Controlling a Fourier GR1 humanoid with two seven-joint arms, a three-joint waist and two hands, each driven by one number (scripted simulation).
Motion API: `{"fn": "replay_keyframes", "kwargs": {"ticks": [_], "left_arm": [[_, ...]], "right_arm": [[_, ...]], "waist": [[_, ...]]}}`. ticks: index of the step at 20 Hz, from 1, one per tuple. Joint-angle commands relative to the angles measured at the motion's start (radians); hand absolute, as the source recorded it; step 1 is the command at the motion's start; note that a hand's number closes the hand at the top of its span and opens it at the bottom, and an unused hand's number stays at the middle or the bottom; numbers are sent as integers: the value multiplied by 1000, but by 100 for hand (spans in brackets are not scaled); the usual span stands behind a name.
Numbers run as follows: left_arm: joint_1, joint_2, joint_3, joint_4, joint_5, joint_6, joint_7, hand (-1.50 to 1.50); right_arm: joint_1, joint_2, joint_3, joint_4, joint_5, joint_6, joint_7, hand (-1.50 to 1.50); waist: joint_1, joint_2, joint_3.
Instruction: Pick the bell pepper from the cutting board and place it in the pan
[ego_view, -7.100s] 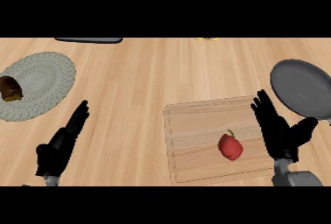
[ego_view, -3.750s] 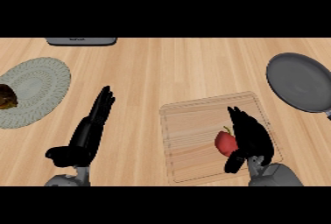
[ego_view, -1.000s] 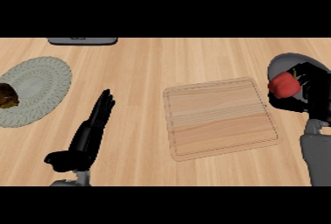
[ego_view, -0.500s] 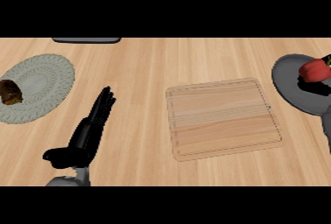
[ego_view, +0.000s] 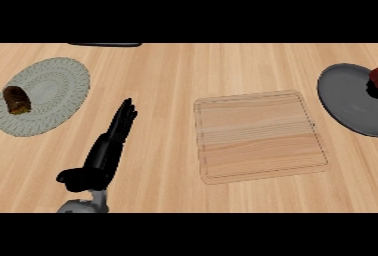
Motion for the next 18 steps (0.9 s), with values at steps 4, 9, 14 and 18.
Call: {"fn": "replay_keyframes", "kwargs": {"ticks": [4, 9, 14, 18], "left_arm": [[-37, -10, -19, 0, -11, -5, 9, 0], [-22, -32, -35, 11, -5, -6, 10, 0], [-29, -13, -3, 21, 1, -11, -12, 0], [-26, -24, -23, -2, -27, 15, 15, 0]], "right_arm": [[-54, -87, 110, 247, 122, 249, 123, -150], [-125, -49, 51, 304, 42, 371, 65, -150], [-146, -30, -51, 271, -59, 307, -61, -150], [-104, -49, -152, 271, -161, 319, -183, -150]], "waist": [[41, 17, 0], [36, 17, 3], [23, 13, 4], [8, 8, 5]]}}
